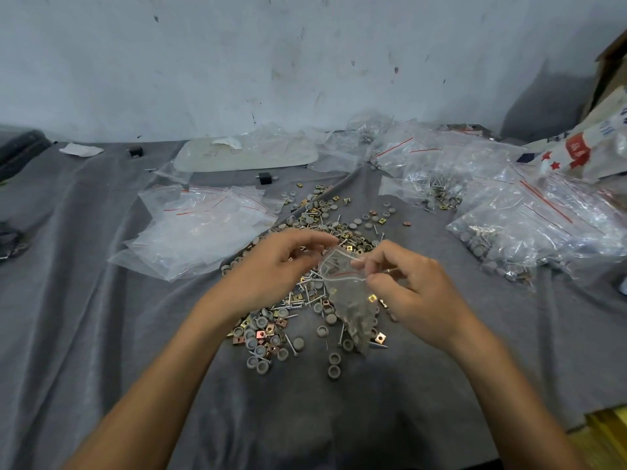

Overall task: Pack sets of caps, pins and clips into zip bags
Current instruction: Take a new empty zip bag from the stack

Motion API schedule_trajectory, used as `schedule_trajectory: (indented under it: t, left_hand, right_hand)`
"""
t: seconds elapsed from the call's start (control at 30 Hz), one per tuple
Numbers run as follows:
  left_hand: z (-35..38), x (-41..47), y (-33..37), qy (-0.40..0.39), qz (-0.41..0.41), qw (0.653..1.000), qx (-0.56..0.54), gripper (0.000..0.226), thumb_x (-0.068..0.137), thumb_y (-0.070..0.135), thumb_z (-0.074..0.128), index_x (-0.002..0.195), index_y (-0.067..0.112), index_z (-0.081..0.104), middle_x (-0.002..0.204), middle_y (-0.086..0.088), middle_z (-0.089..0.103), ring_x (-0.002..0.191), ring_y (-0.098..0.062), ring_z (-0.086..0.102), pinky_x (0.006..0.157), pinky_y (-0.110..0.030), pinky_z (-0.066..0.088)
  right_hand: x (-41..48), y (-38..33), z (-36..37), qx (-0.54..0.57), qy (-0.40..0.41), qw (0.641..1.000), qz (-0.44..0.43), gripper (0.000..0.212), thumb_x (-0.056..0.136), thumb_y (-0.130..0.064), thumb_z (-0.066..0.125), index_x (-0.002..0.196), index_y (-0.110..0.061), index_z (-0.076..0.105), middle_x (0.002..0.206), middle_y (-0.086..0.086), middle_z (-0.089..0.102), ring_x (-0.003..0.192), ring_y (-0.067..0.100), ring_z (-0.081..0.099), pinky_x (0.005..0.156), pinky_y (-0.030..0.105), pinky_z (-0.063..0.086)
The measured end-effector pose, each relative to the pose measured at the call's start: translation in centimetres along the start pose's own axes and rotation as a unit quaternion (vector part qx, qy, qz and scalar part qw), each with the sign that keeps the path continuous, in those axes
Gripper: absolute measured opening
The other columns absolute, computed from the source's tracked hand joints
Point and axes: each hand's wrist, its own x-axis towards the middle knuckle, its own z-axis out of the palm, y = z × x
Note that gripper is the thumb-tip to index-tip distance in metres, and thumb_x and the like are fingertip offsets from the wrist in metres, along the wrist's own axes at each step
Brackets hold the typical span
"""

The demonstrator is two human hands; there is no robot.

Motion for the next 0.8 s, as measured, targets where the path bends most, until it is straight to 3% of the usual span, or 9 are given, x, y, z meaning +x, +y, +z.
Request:
schedule_trajectory:
  t: [0.1, 0.2, 0.27, 0.37, 0.47, 0.53, 0.6, 0.7, 0.8]
  left_hand:
    - [0.0, -0.3, 0.2, -0.034, 0.013, 0.998, -0.055, 0.021, 0.099, 0.021, 0.063, 0.113, 0.035, 0.071, 0.103, 0.009, 0.071, 0.090, -0.005, 0.065, 0.076, -0.022, 0.049]
    - [-0.2, -0.7, 0.5, -0.010, 0.020, 0.995, -0.100, 0.012, 0.097, 0.024, 0.066, 0.099, 0.033, 0.074, 0.090, 0.000, 0.072, 0.075, -0.011, 0.060, 0.066, -0.024, 0.047]
    - [-0.3, -0.9, 0.6, 0.010, 0.023, 0.994, -0.104, 0.009, 0.096, 0.026, 0.068, 0.095, 0.033, 0.074, 0.082, 0.002, 0.071, 0.067, -0.009, 0.056, 0.058, -0.022, 0.044]
    - [-0.1, -1.3, 0.6, 0.035, 0.015, 0.997, -0.065, 0.007, 0.095, 0.030, 0.068, 0.094, 0.030, 0.074, 0.080, 0.004, 0.071, 0.065, -0.002, 0.056, 0.058, -0.017, 0.043]
    - [0.3, -1.6, 0.6, 0.060, 0.000, 0.998, -0.022, 0.007, 0.097, 0.034, 0.065, 0.095, 0.033, 0.072, 0.079, 0.012, 0.069, 0.066, 0.001, 0.057, 0.063, -0.021, 0.042]
    - [0.4, -1.8, 0.6, 0.087, -0.004, 0.996, 0.003, 0.008, 0.098, 0.036, 0.063, 0.097, 0.034, 0.071, 0.079, 0.019, 0.067, 0.067, 0.001, 0.057, 0.063, -0.022, 0.040]
    - [0.5, -1.9, 0.6, 0.108, -0.006, 0.994, 0.013, 0.008, 0.099, 0.037, 0.062, 0.097, 0.034, 0.070, 0.077, 0.021, 0.065, 0.064, 0.002, 0.055, 0.060, -0.019, 0.038]
    - [0.7, -2.2, 0.7, 0.135, 0.001, 0.991, -0.001, 0.008, 0.099, 0.035, 0.063, 0.094, 0.034, 0.069, 0.071, 0.023, 0.062, 0.059, 0.003, 0.051, 0.055, -0.013, 0.037]
    - [0.5, -2.3, 1.1, 0.158, 0.012, 0.987, -0.021, 0.008, 0.097, 0.035, 0.065, 0.091, 0.033, 0.071, 0.068, 0.018, 0.062, 0.059, 0.002, 0.049, 0.055, -0.015, 0.037]
  right_hand:
    - [0.3, -0.2, 0.0, 0.068, -0.002, 0.998, -0.006, 0.009, 0.084, -0.022, 0.053, 0.076, -0.022, 0.055, 0.093, 0.016, 0.072, 0.093, 0.025, 0.071, 0.062, 0.047, 0.047]
    - [0.6, -0.4, 0.0, 0.106, -0.008, 0.994, -0.012, 0.012, 0.085, -0.016, 0.053, 0.075, -0.022, 0.057, 0.096, 0.005, 0.075, 0.076, 0.034, 0.063, 0.059, 0.054, 0.042]
    - [0.7, -0.5, 0.0, 0.106, -0.019, 0.994, -0.009, 0.014, 0.086, -0.019, 0.050, 0.076, -0.024, 0.060, 0.095, 0.006, 0.073, 0.079, 0.042, 0.057, 0.064, 0.059, 0.045]
    - [0.8, -0.5, 0.2, 0.095, -0.021, 0.995, -0.010, 0.022, 0.091, -0.029, 0.045, 0.083, -0.027, 0.066, 0.104, -0.003, 0.073, 0.098, 0.022, 0.066, 0.084, 0.048, 0.051]
    - [1.1, -0.5, 0.6, 0.054, -0.002, 0.998, -0.012, 0.026, 0.091, -0.057, 0.054, 0.102, -0.036, 0.063, 0.107, -0.016, 0.069, 0.101, 0.003, 0.064, 0.082, 0.033, 0.051]
    - [1.6, -0.8, 0.9, -0.056, -0.014, 0.998, -0.020, 0.045, 0.083, -0.070, 0.060, 0.120, -0.045, 0.056, 0.117, -0.026, 0.063, 0.110, -0.005, 0.058, 0.087, 0.027, 0.050]
    - [2.4, -1.4, 1.1, -0.143, -0.026, 0.988, -0.052, 0.044, 0.084, -0.067, 0.061, 0.121, -0.041, 0.060, 0.116, -0.026, 0.062, 0.111, -0.005, 0.055, 0.093, 0.031, 0.050]
    - [3.6, -2.4, 1.2, -0.191, -0.004, 0.977, -0.098, 0.014, 0.091, -0.045, 0.065, 0.098, -0.034, 0.067, 0.093, -0.023, 0.060, 0.094, 0.003, 0.057, 0.087, 0.040, 0.051]
    - [4.1, -3.1, 1.5, -0.211, 0.023, 0.969, -0.124, 0.007, 0.089, -0.037, 0.065, 0.090, -0.031, 0.067, 0.088, -0.017, 0.061, 0.089, 0.012, 0.059, 0.082, 0.042, 0.051]
